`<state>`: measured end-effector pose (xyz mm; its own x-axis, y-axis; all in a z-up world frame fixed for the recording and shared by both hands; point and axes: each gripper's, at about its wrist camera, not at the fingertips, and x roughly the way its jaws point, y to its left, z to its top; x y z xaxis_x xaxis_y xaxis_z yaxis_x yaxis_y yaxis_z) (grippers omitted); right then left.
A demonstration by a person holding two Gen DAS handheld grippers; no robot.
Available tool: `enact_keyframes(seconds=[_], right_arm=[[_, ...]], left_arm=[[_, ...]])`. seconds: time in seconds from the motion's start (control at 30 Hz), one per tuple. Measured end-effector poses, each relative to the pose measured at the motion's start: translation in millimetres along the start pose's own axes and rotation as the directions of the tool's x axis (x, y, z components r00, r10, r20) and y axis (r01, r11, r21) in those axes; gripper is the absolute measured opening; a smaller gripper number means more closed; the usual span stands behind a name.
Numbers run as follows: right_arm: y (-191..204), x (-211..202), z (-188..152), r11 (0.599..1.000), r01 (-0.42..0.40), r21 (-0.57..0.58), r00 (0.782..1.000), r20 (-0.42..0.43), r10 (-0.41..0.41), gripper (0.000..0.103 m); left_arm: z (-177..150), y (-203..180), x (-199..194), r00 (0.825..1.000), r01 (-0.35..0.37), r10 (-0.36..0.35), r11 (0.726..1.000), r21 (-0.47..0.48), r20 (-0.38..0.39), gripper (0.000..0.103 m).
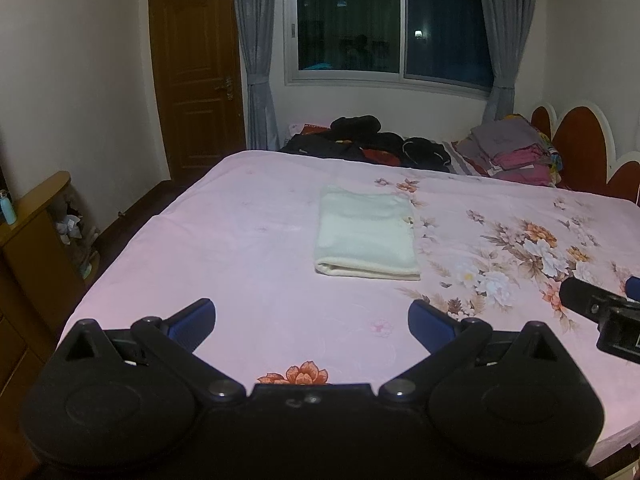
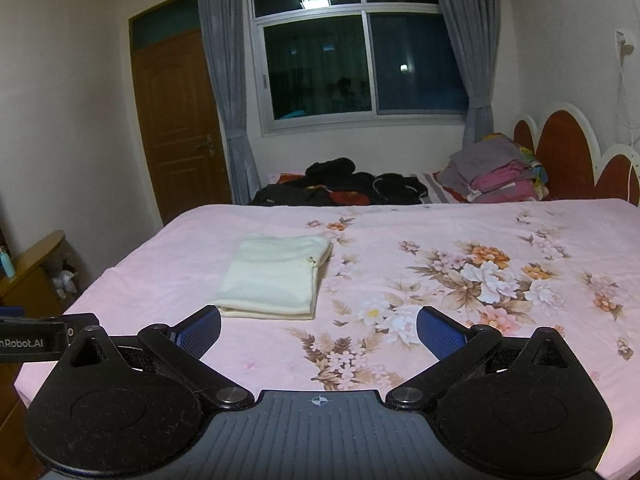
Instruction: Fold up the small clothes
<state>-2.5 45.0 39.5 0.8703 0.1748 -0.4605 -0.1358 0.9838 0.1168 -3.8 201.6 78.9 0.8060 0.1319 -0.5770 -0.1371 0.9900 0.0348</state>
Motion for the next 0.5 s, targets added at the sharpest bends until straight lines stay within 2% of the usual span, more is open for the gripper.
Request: enact_keyframes(seconds=[0.5], right_arm=[[-0.3,1.9,-1.6,1.0,-0.011,-0.001,1.0,-0.003,0.011,0.103]], left_arm=[[-1.4,6.2,3.0,1.0,0.008,-0.008,1.0,-0.006,-0.015,0.103]])
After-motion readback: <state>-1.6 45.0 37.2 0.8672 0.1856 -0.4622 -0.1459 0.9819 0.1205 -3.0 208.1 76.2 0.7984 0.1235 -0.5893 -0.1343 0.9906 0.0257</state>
